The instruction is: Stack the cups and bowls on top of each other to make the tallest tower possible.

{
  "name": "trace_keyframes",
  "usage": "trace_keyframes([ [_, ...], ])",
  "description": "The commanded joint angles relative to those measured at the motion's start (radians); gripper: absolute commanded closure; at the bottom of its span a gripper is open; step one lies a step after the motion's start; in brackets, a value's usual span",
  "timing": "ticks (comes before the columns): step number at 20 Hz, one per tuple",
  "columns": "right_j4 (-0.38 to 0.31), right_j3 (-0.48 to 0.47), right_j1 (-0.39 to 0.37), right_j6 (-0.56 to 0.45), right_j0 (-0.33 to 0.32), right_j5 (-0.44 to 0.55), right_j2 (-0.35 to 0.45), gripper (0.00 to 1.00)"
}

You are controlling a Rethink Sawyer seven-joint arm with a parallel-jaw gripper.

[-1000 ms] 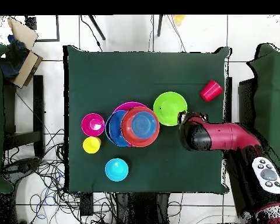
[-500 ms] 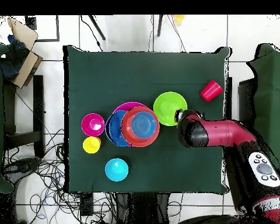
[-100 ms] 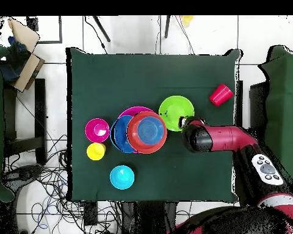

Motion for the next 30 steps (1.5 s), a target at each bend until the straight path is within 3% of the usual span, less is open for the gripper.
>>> trace_keyframes([
  [1,-0.067,-0.064,0.064,-0.068,0.021,-0.011,0.059,1.0],
  [4,-0.062,-0.049,0.04,-0.063,0.021,-0.014,0.061,1.0],
  [8,-0.021,0.022,-0.08,-0.069,0.025,0.054,0.067,1.0],
  [13,0.081,0.102,-0.263,-0.119,0.016,0.22,0.099,1.0],
  [17,0.158,0.096,-0.352,-0.168,0.022,0.371,0.117,1.0],
  [30,0.204,-0.129,-0.378,-0.174,0.123,0.712,0.113,1.0],
])
